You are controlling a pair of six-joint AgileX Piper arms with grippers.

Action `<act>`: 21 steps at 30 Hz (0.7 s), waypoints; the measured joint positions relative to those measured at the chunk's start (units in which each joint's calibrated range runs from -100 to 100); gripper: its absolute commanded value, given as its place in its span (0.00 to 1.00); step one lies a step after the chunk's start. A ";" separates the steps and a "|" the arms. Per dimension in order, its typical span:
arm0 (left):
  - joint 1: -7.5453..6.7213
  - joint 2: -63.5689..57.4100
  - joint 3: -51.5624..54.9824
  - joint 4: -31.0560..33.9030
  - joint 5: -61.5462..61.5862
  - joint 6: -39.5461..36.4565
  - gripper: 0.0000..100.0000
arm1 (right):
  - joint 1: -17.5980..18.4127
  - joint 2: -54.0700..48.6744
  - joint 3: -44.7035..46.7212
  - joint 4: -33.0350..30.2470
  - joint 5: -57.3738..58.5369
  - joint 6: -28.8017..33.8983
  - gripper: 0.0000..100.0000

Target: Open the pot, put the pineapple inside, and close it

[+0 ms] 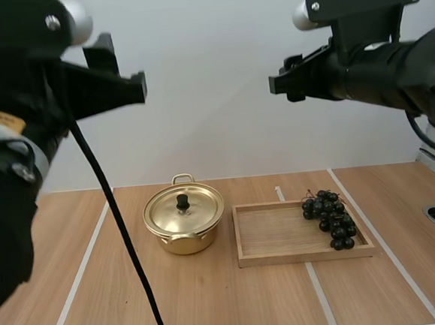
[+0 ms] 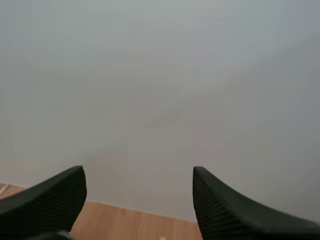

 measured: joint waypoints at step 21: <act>3.04 -16.02 24.37 0.00 -0.34 -1.14 1.00 | 0.00 -18.42 27.71 13.58 -5.16 -20.69 1.00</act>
